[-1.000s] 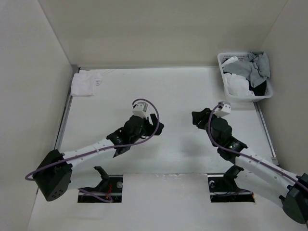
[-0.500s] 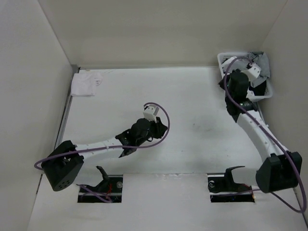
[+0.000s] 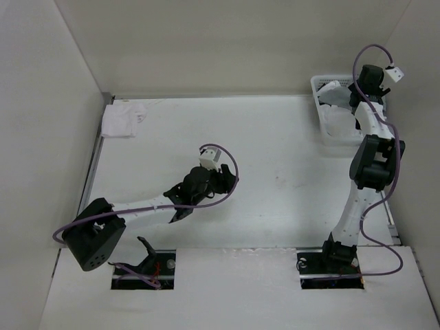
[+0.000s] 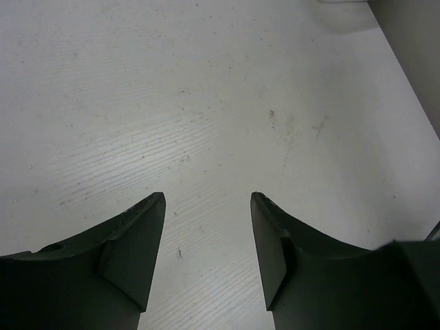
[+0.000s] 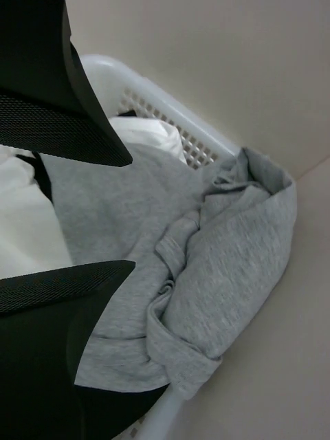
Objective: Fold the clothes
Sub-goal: Grab the tank top from the pile
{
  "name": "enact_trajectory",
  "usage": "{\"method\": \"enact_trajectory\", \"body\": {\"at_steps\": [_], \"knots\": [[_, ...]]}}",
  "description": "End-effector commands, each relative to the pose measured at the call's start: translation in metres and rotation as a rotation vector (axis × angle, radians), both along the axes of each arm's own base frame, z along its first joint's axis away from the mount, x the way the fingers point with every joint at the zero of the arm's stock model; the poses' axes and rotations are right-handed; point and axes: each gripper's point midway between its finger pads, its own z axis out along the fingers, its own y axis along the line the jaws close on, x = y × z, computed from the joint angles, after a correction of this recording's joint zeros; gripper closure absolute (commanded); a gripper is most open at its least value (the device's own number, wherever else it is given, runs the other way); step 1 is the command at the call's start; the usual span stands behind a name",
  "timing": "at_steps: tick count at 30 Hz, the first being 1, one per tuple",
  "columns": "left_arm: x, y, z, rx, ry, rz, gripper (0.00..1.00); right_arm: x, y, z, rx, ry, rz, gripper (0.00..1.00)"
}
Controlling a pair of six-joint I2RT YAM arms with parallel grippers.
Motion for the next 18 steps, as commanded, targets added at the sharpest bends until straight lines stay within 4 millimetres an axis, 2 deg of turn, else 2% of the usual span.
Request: {"method": "enact_trajectory", "body": {"at_steps": [1,4,6,9,12,13,18], "knots": [[0.005,-0.001,0.02,-0.077,-0.051,-0.007,0.48,0.018,-0.01,0.002,0.016,-0.016,0.032,0.37],[0.005,-0.004,0.018,-0.094,-0.041,-0.022,0.48,0.028,-0.017,-0.012,0.025,-0.009,0.03,0.4],[0.006,-0.005,0.017,-0.102,-0.036,-0.027,0.48,0.028,-0.019,-0.014,0.027,-0.008,0.016,0.48],[0.007,-0.004,0.015,-0.111,-0.026,-0.023,0.48,0.025,-0.022,-0.018,0.023,-0.003,-0.008,0.51],[0.009,-0.001,0.014,-0.12,-0.018,-0.017,0.48,0.017,-0.03,-0.026,0.005,0.025,-0.055,0.52],[0.009,0.0,0.014,-0.124,-0.014,-0.015,0.48,0.013,-0.033,-0.031,0.003,0.042,-0.063,0.58],[0.013,0.004,0.014,-0.136,-0.007,0.001,0.48,0.0,-0.043,-0.052,0.004,0.105,-0.087,0.6]]}}
